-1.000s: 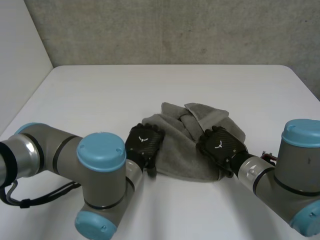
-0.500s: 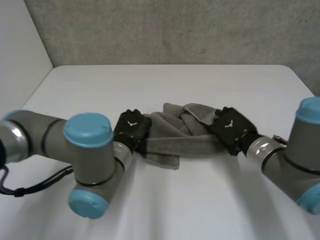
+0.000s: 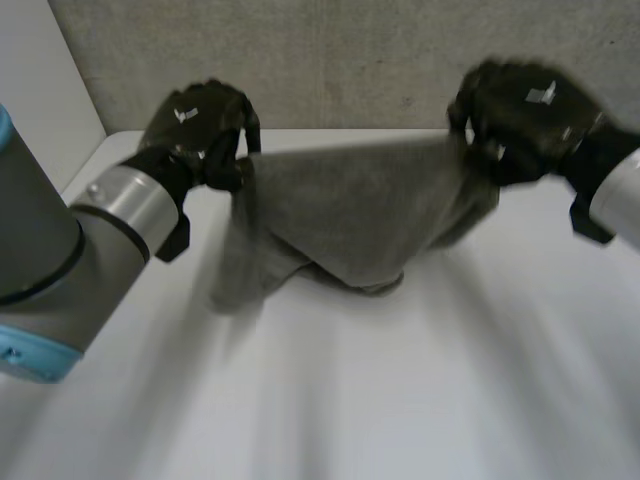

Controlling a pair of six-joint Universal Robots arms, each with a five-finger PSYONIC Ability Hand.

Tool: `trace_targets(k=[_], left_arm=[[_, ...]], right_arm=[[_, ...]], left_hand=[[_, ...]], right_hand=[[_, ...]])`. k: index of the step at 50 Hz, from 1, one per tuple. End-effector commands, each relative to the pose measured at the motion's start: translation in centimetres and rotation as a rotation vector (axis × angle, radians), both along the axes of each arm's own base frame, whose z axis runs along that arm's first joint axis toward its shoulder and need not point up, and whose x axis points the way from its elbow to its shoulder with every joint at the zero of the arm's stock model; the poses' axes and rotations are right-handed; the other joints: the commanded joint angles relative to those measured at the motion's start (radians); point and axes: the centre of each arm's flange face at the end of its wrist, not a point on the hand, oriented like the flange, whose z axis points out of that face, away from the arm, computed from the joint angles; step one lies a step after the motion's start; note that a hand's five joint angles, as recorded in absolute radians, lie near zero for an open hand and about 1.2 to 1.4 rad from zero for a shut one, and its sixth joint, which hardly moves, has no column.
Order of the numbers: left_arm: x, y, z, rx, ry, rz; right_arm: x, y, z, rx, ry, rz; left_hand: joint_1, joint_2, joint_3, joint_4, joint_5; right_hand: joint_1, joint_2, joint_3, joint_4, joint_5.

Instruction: Fold the towel.

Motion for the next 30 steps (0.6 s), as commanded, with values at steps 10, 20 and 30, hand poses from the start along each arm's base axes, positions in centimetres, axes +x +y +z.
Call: trace_targets(k=[10,20,30], left_arm=[[0.8,-2.2,-4.2,0.092,-0.071,0.045],[1.4,-0.9,-10.7,0.255,-0.202,0.037],[3.1,-0.7,-12.1,0.275,-0.284,0.066]], right_arm=[[1.5,-1.8,-8.5,0.134,0.132,-0.013],[2.0,-1.0,-13.7,0.155,0.317,0.040],[2.0,-1.4,-14.6,0.086,0.408,0.060]], left_hand=[[0.126,0.053,-0.051,-0.059,0.061],[0.126,0.053,-0.051,-0.059,0.061],[0.126,0.053,-0.051,-0.059,0.061]], right_hand=[[0.117,0.111,-0.042,-0.076,0.077],[-0.465,-0.470,-0.042,-0.076,-0.505],[-0.757,-0.763,-0.042,-0.076,-0.797]])
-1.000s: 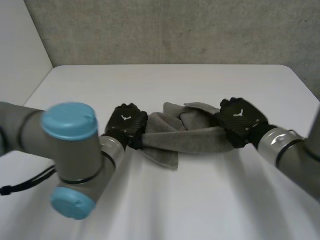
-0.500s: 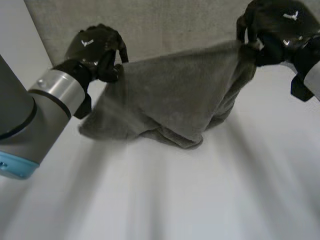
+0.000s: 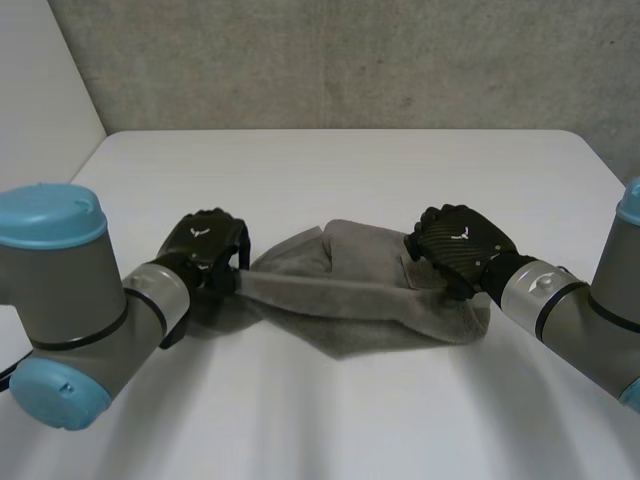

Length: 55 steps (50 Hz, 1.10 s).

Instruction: Fold the towel.

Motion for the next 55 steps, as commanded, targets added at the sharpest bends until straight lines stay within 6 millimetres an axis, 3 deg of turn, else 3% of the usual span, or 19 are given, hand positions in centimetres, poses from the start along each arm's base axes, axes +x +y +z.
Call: trace_targets(k=[1,9,24,32,37,41,51,55], left_arm=[[1.4,-0.1,-0.5,0.007,-0.044,0.027],[2.4,0.4,-0.6,0.024,-0.050,0.047],[3.3,1.4,-1.0,0.047,-0.063,0.062],[4.3,0.6,-1.0,0.046,-0.067,0.098],[4.9,0.1,-1.1,0.043,-0.078,0.117],[5.0,0.0,-0.9,0.037,-0.077,0.121],[5.6,-0.3,-0.4,0.024,-0.072,0.141],[5.8,-0.1,-0.2,0.022,-0.070,0.143]], right_arm=[[-0.1,-0.4,-0.5,-0.061,0.083,0.032],[0.0,-0.7,-2.0,-0.129,0.213,0.088],[0.0,0.9,-2.0,-0.075,0.287,0.168],[-0.1,2.0,-1.9,-0.114,0.355,0.288],[-0.8,2.5,-1.4,-0.091,0.385,0.312],[-0.9,2.5,-1.5,-0.084,0.389,0.311],[-2.5,1.2,-0.9,-0.073,0.378,0.238],[-2.6,1.7,-0.8,-0.044,0.339,0.241]], left_hand=[[0.111,0.048,-0.051,-0.059,0.041],[0.111,0.048,-0.051,-0.059,0.041],[0.111,0.048,-0.051,-0.059,0.041],[0.111,0.048,-0.051,-0.059,0.041],[0.111,0.048,-0.051,-0.059,0.041],[0.111,0.048,-0.051,-0.059,0.041],[0.111,0.048,-0.051,-0.059,0.041],[0.111,0.048,-0.051,-0.059,0.041]], right_hand=[[-0.146,-0.152,-0.042,-0.076,-0.112],[-0.331,-0.337,-0.042,-0.076,-0.298],[-0.252,-0.258,-0.042,-0.076,-0.219],[-0.117,-0.123,-0.042,-0.076,-0.084],[0.100,0.094,-0.042,-0.076,0.133],[0.226,0.220,-0.042,-0.076,0.259],[0.244,0.238,-0.042,-0.076,0.278],[0.560,0.554,-0.042,-0.076,0.593]])
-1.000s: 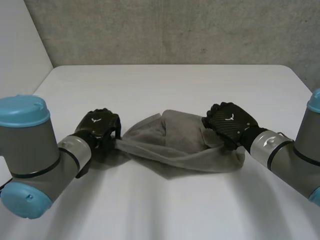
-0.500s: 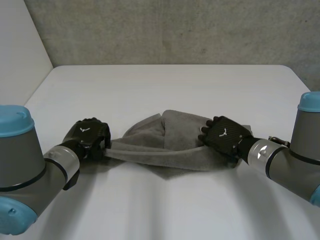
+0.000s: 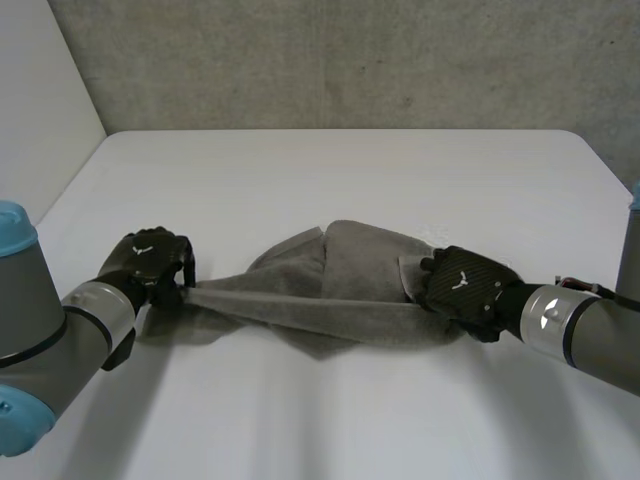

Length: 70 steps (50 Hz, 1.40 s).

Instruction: Fold the towel.

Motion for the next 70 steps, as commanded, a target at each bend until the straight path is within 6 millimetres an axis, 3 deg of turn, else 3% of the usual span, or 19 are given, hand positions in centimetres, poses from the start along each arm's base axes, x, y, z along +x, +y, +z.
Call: trace_targets(k=[1,3,15,17,20,23,28,34,37,42,45,47,52,56,58,61,66,70], left_arm=[[0.3,0.2,0.3,-0.004,0.003,0.006],[0.1,0.6,0.6,-0.007,0.015,-0.019],[-0.3,1.1,1.4,-0.022,0.039,-0.066],[-0.3,1.1,1.4,-0.022,0.039,-0.066],[-0.3,1.1,1.3,-0.021,0.039,-0.066],[-0.3,1.1,1.4,-0.022,0.040,-0.066],[-0.2,1.1,1.4,-0.022,0.040,-0.064],[-0.2,1.2,1.5,-0.023,0.042,-0.064],[-0.1,1.4,1.3,-0.016,0.042,-0.065],[-0.1,1.4,1.3,-0.018,0.042,-0.063],[-0.1,1.4,1.3,-0.018,0.042,-0.062],[-0.1,1.4,1.3,-0.018,0.042,-0.062],[0.0,1.3,1.4,-0.019,0.042,-0.060],[0.0,1.3,1.4,-0.019,0.042,-0.060],[0.1,1.2,1.4,-0.021,0.044,-0.054],[0.1,1.3,1.4,-0.019,0.044,-0.055],[-0.1,1.9,1.0,0.001,0.040,-0.072],[-0.3,2.0,0.7,0.012,0.038,-0.087]], right_arm=[[-0.5,0.2,0.3,0.030,-0.041,-0.021],[-0.2,0.8,0.1,0.073,-0.082,0.006],[0.5,1.8,-0.3,0.127,-0.134,0.045],[0.5,1.4,-0.4,0.119,-0.148,0.029],[0.4,0.7,-0.1,0.086,-0.169,0.001],[0.4,0.4,0.2,0.075,-0.187,-0.017],[0.6,-0.1,2.6,0.036,-0.275,-0.057],[1.2,0.3,3.1,0.035,-0.291,-0.041],[1.9,0.6,2.7,0.044,-0.289,-0.018],[2.5,0.4,-0.1,0.115,-0.267,-0.010],[2.7,0.5,-0.7,0.133,-0.263,-0.007],[2.9,0.5,-1.8,0.167,-0.253,-0.006],[2.9,0.3,-2.5,0.184,-0.247,-0.011],[2.9,0.2,-2.5,0.184,-0.244,-0.018],[2.6,0.1,-2.0,0.189,-0.242,-0.028],[2.4,0.3,-1.7,0.198,-0.239,-0.031],[1.4,0.9,1.3,0.201,-0.248,-0.066],[1.3,0.9,1.9,0.209,-0.258,-0.079]], left_hand=[[0.111,0.048,-0.051,-0.059,0.041],[0.111,0.048,-0.051,-0.059,0.041],[0.111,0.048,-0.051,-0.059,0.041],[0.111,0.048,-0.051,-0.059,0.041],[0.111,0.048,-0.051,-0.059,0.041],[0.111,0.048,-0.051,-0.059,0.041],[0.111,0.048,-0.051,-0.059,0.041],[0.111,0.048,-0.051,-0.059,0.041],[0.111,0.048,-0.051,-0.059,0.041],[0.111,0.048,-0.051,-0.059,0.041],[0.111,0.048,-0.051,-0.059,0.041],[0.111,0.048,-0.051,-0.059,0.041],[0.111,0.048,-0.051,-0.059,0.041],[0.111,0.048,-0.051,-0.059,0.041],[0.111,0.048,-0.051,-0.059,0.041],[0.111,0.048,-0.051,-0.059,0.041],[0.111,0.048,-0.051,-0.059,0.041],[0.111,0.048,-0.051,-0.059,0.041]], right_hand=[[0.247,0.245,-0.042,-0.076,0.244],[0.465,0.463,-0.042,-0.076,0.463],[0.466,0.464,-0.042,-0.076,0.464],[-0.134,-0.136,-0.042,-0.076,-0.137],[-0.336,-0.339,-0.042,-0.076,-0.339],[-0.419,-0.421,-0.042,-0.076,-0.422],[-0.578,-0.580,-0.042,-0.076,-0.580],[-0.575,-0.577,-0.042,-0.076,-0.578],[-0.563,-0.565,-0.042,-0.076,-0.566],[-0.496,-0.498,-0.042,-0.076,-0.499],[-0.472,-0.474,-0.042,-0.076,-0.475],[-0.390,-0.393,-0.042,-0.076,-0.393],[-0.156,-0.158,-0.042,-0.076,-0.158],[0.009,0.007,-0.042,-0.076,0.007],[0.412,0.410,-0.042,-0.076,0.409],[0.466,0.464,-0.042,-0.076,0.464],[0.466,0.464,-0.042,-0.076,0.464],[0.466,0.464,-0.042,-0.076,0.464]])
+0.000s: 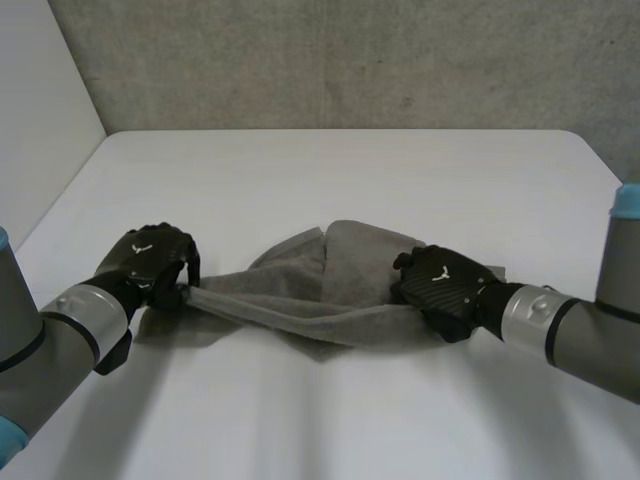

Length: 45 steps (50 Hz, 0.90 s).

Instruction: Fold the towel.

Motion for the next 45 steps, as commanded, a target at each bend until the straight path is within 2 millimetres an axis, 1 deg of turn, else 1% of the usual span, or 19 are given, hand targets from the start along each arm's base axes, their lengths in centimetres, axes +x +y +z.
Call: trace_targets(k=[1,7,10,13,15,16,17,18,19,20,21,23,27,29,34,36,37,42,45], left_arm=[[-0.5,0.4,-0.5,0.016,-0.003,-0.032],[-1.1,-1.5,-0.8,0.006,-0.002,-0.042],[-1.9,-4.4,-0.1,-0.043,0.003,-0.043],[-2.8,-7.6,2.7,-0.168,0.009,-0.048],[-3.9,-10.2,7.6,-0.343,0.053,-0.051],[-3.9,-10.2,7.6,-0.344,0.054,-0.051],[-4.5,-10.8,10.3,-0.432,0.074,-0.059],[-4.5,-10.8,10.3,-0.433,0.075,-0.059],[-5.5,-10.6,13.0,-0.522,0.104,-0.084],[-6.1,-10.4,15.7,-0.619,0.141,-0.095],[-6.2,-10.4,15.7,-0.620,0.142,-0.095],[-6.1,-8.5,21.9,-0.849,0.228,-0.101],[-5.2,-6.7,25.5,-0.980,0.302,-0.095],[-5.3,-6.7,24.8,-0.955,0.317,-0.103],[-4.9,-7.7,20.8,-0.836,0.285,-0.094],[-3.9,-8.7,16.9,-0.733,0.240,-0.064],[-3.9,-8.7,16.9,-0.733,0.240,-0.064],[-2.3,-8.5,8.5,-0.494,0.158,-0.042],[-2.2,-7.8,6.5,-0.438,0.135,-0.051]], right_arm=[[-0.3,0.3,2.1,0.011,-0.020,-0.024],[0.9,-2.5,1.8,-0.055,0.000,-0.040],[1.7,-3.4,2.7,-0.121,-0.007,-0.040],[3.1,-6.4,6.3,-0.337,-0.071,-0.077],[3.9,-9.2,12.1,-0.613,-0.193,-0.161],[3.9,-9.2,12.2,-0.614,-0.193,-0.161],[4.2,-9.7,16.0,-0.745,-0.291,-0.201],[4.0,-9.5,20.1,-0.866,-0.404,-0.235],[4.0,-9.5,20.2,-0.867,-0.405,-0.235],[3.7,-9.0,23.6,-0.944,-0.520,-0.249],[3.7,-8.9,23.6,-0.945,-0.521,-0.249],[3.2,-7.7,26.8,-0.952,-0.673,-0.227],[3.1,-7.4,26.3,-0.860,-0.702,-0.217],[3.1,-7.5,25.0,-0.803,-0.671,-0.224],[3.1,-7.2,17.1,-0.512,-0.513,-0.265],[2.9,-6.9,15.2,-0.457,-0.483,-0.274],[2.9,-6.9,15.1,-0.456,-0.483,-0.274],[1.3,-6.1,8.6,-0.306,-0.395,-0.307],[1.1,-5.6,6.9,-0.267,-0.377,-0.309]], left_hand=[[0.111,0.048,-0.051,-0.059,0.041],[0.111,0.048,-0.051,-0.059,0.041],[0.111,0.048,-0.051,-0.059,0.041],[0.111,0.048,-0.051,-0.059,0.041],[0.111,0.048,-0.051,-0.059,0.041],[0.111,0.048,-0.051,-0.059,0.041],[0.111,0.048,-0.051,-0.059,0.041],[0.111,0.048,-0.051,-0.059,0.041],[0.111,0.048,-0.051,-0.059,0.041],[0.111,0.048,-0.051,-0.059,0.041],[0.111,0.048,-0.051,-0.059,0.041],[0.111,0.048,-0.051,-0.059,0.041],[0.111,0.048,-0.051,-0.059,0.041],[0.111,0.048,-0.051,-0.059,0.041],[0.111,0.048,-0.051,-0.059,0.041],[0.111,0.048,-0.051,-0.059,0.041],[0.111,0.048,-0.051,-0.059,0.041],[0.111,0.048,-0.051,-0.059,0.041],[0.111,0.048,-0.051,-0.059,0.041]], right_hand=[[0.095,0.106,-0.042,-0.076,0.075],[0.095,0.106,-0.042,-0.076,0.075],[0.095,0.106,-0.042,-0.076,0.075],[0.095,0.106,-0.042,-0.076,0.075],[0.095,0.106,-0.042,-0.076,0.075],[0.095,0.106,-0.042,-0.076,0.075],[0.095,0.106,-0.042,-0.076,0.075],[0.095,0.106,-0.042,-0.076,0.075],[0.095,0.106,-0.042,-0.076,0.075],[0.095,0.106,-0.042,-0.076,0.075],[0.095,0.106,-0.042,-0.076,0.075],[0.095,0.106,-0.042,-0.076,0.075],[0.095,0.106,-0.042,-0.076,0.075],[0.095,0.106,-0.042,-0.076,0.075],[0.095,0.106,-0.042,-0.076,0.075],[0.095,0.106,-0.042,-0.076,0.075],[0.095,0.106,-0.042,-0.076,0.075],[0.095,0.106,-0.042,-0.076,0.075],[0.095,0.106,-0.042,-0.076,0.075]])
